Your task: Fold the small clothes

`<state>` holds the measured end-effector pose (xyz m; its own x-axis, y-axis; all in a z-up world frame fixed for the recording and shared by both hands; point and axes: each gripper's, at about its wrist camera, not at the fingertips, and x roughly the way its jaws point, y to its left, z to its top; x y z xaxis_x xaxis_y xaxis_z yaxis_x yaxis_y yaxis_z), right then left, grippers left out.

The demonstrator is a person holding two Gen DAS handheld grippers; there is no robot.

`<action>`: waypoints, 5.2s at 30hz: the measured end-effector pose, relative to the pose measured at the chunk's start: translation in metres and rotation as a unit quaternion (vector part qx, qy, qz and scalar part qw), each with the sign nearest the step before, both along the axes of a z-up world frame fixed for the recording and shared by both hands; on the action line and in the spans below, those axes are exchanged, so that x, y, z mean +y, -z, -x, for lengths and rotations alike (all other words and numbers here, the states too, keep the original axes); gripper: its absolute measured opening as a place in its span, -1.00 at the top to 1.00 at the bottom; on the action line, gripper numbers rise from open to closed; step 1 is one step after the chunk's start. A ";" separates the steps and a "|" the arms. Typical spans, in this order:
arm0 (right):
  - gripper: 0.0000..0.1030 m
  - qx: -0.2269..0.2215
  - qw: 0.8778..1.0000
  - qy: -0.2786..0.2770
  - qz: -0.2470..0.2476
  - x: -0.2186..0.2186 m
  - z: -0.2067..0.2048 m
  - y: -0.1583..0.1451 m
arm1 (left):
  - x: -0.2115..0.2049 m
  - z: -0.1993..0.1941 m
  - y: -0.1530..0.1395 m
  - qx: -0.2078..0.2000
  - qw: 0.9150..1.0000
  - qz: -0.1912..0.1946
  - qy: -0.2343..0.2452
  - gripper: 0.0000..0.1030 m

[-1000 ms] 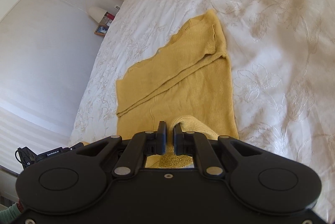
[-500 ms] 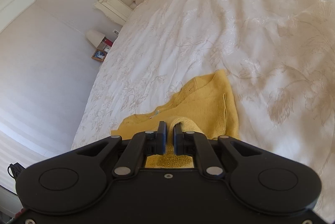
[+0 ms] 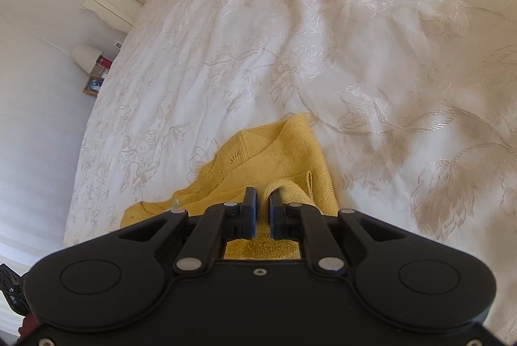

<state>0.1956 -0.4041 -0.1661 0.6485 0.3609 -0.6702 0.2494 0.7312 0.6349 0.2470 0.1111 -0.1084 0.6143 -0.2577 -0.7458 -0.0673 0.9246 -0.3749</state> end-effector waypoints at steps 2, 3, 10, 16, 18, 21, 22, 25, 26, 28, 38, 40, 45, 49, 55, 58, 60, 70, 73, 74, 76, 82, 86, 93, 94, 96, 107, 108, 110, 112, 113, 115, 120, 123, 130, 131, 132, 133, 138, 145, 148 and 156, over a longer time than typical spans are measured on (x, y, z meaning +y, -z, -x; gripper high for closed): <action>0.58 0.008 1.000 0.000 0.006 0.000 -0.006 0.005 | 0.002 -0.009 0.010 0.012 1.000 -0.009 -0.010 0.85; 0.57 0.014 1.000 0.002 0.012 0.001 -0.009 0.007 | 0.003 -0.011 0.013 0.015 1.000 -0.012 -0.013 0.76; -0.26 0.010 0.997 0.003 0.073 0.001 -0.010 0.005 | -0.002 -0.018 0.011 -0.010 0.998 -0.061 0.005 -0.03; -0.32 -0.031 0.985 -0.028 0.167 0.024 0.008 -0.021 | -0.037 0.015 -0.005 -0.038 0.991 -0.107 0.067 -0.30; -0.33 -0.040 0.981 -0.045 0.183 0.036 0.016 -0.026 | -0.052 0.031 -0.003 -0.036 0.989 -0.113 0.085 -0.30; -0.33 -0.045 0.975 -0.081 0.202 0.060 0.027 -0.027 | -0.070 0.053 0.007 -0.021 0.988 -0.114 0.104 -0.30; -0.34 -0.045 0.973 -0.091 0.208 0.066 0.030 -0.026 | -0.075 0.058 0.011 -0.014 0.988 -0.112 0.109 -0.30; -0.34 -0.038 0.966 -0.125 0.223 0.090 0.037 -0.019 | -0.084 0.070 0.023 0.006 0.987 -0.109 0.117 -0.30; -0.34 -0.035 0.965 -0.133 0.225 0.095 0.038 -0.016 | -0.086 0.072 0.026 0.010 0.987 -0.110 0.119 -0.30; -0.34 -0.028 0.961 -0.145 0.234 0.104 0.040 -0.009 | -0.090 0.074 0.033 0.017 0.985 -0.117 0.125 -0.30; -0.43 -0.015 0.946 -0.168 0.278 0.123 0.021 0.016 | -0.097 0.046 0.055 0.026 0.980 -0.142 0.133 -0.30; -0.44 -0.021 0.944 -0.165 0.286 0.123 0.012 0.015 | -0.097 0.034 0.054 0.020 0.980 -0.145 0.132 -0.30; -0.47 -0.034 0.944 -0.151 0.292 0.112 -0.024 0.009 | -0.092 -0.001 0.046 -0.004 0.981 -0.148 0.126 -0.31; -0.47 -0.034 0.952 -0.125 0.279 0.097 -0.050 0.004 | -0.085 -0.031 0.033 -0.026 0.982 -0.150 0.109 -0.31; -0.47 -0.045 0.959 -0.084 0.268 0.078 -0.060 -0.008 | -0.075 -0.046 0.010 -0.055 0.985 -0.139 0.090 -0.31; -0.47 -0.051 0.960 -0.081 0.262 0.076 -0.048 -0.012 | -0.077 -0.029 0.005 -0.062 0.983 -0.140 0.104 -0.31; -0.47 -0.054 0.961 -0.084 0.259 0.077 -0.035 -0.014 | -0.080 -0.013 0.006 -0.058 0.982 -0.139 0.114 -0.31; -0.47 -0.026 0.954 -0.133 0.268 0.097 0.013 -0.001 | -0.095 0.058 0.043 0.005 0.979 -0.139 0.148 -0.31; -0.47 -0.026 0.945 -0.157 0.285 0.110 0.012 0.005 | -0.098 0.059 0.056 0.014 0.975 -0.153 0.159 -0.31; -0.47 -0.026 0.943 -0.163 0.290 0.113 0.010 0.007 | -0.100 0.057 0.058 0.012 0.974 -0.158 0.161 -0.31; -0.47 -0.026 0.937 -0.176 0.302 0.120 0.003 0.013 | -0.102 0.048 0.060 0.004 0.973 -0.163 0.165 -0.34; -0.56 -0.043 0.930 -0.179 0.320 0.127 -0.042 0.016 | -0.102 -0.005 0.053 -0.030 0.968 -0.186 0.164 -0.34; -0.55 -0.051 0.936 -0.142 0.319 0.116 -0.069 0.007 | -0.093 -0.041 0.035 -0.057 0.972 -0.189 0.124 -0.34; -0.56 -0.056 0.950 -0.100 0.292 0.093 -0.062 -0.007 | -0.084 -0.041 0.011 -0.073 0.979 -0.164 0.099 -0.34; -0.56 -0.056 0.950 -0.102 0.289 0.093 -0.057 -0.008 | -0.086 -0.035 0.011 -0.071 0.979 -0.161 0.105 -0.34; -0.56 -0.054 0.950 -0.112 0.287 0.095 -0.048 -0.008 | -0.092 -0.022 0.015 -0.061 0.977 -0.162 0.122 -0.34; -0.75 0.031 0.947 -0.139 0.287 0.090 0.015 0.023 | -0.081 0.064 0.061 0.036 0.963 -0.201 0.177 -0.41; -0.75 0.042 0.949 -0.132 0.282 0.086 0.021 0.024 | -0.080 0.068 0.059 0.043 0.960 -0.208 0.181 -0.41; -0.75 0.058 0.953 -0.115 0.276 0.079 0.032 0.024 | -0.077 0.076 0.055 0.062 0.961 -0.209 0.173 -0.41; -0.75 0.062 0.955 -0.101 0.272 0.077 0.040 0.019 | -0.075 0.080 0.047 0.067 0.966 -0.193 0.157 -0.41; -0.75 0.059 0.957 -0.095 0.266 0.077 0.046 0.015 | -0.076 0.083 0.043 0.065 0.969 -0.184 0.151 -0.41; -0.76 0.049 0.963 -0.086 0.251 0.079 0.055 0.009 | -0.086 0.089 0.034 0.056 0.973 -0.165 0.150 -0.41; -0.85 0.048 0.970 -0.077 0.224 0.091 0.073 0.006 | -0.127 0.102 0.028 0.046 0.973 -0.131 0.184 -0.42; -0.85 0.056 0.973 -0.070 0.214 0.094 0.083 0.008 | -0.150 0.106 0.033 0.047 0.971 -0.122 0.199 -0.42; -0.87 0.074 0.977 -0.050 0.192 0.085 0.106 0.009 | -0.171 0.103 0.068 0.103 0.965 -0.152 0.189 -0.45; -0.87 0.075 0.978 -0.047 0.188 0.083 0.109 0.008 | -0.172 0.102 0.070 0.102 0.965 -0.153 0.188 -0.47; -0.87 0.076 0.979 -0.044 0.183 0.081 0.111 0.008 | -0.173 0.103 0.070 0.102 0.964 -0.156 0.190 -0.50; -0.88 0.077 0.980 -0.041 0.179 0.078 0.113 0.008 | -0.175 0.103 0.071 0.103 0.963 -0.159 0.192 -0.53; -0.98 0.087 0.984 -0.042 0.148 0.070 0.117 0.014 | -0.175 0.102 0.074 0.105 0.964 -0.154 0.187 -0.59; -0.99 0.110 0.984 -0.062 0.126 0.071 0.116 0.030 | -0.182 0.101 0.077 0.116 0.961 -0.155 0.198 -0.99; -0.99 0.114 0.983 -0.073 0.124 0.070 0.114 0.035 | -0.194 0.101 0.079 0.120 0.954 -0.188 0.198 -1.00; -1.00 0.113 0.978 -0.112 0.138 0.073 0.107 0.046 | -0.200 0.107 0.084 0.109 0.957 -0.201 0.180 -1.00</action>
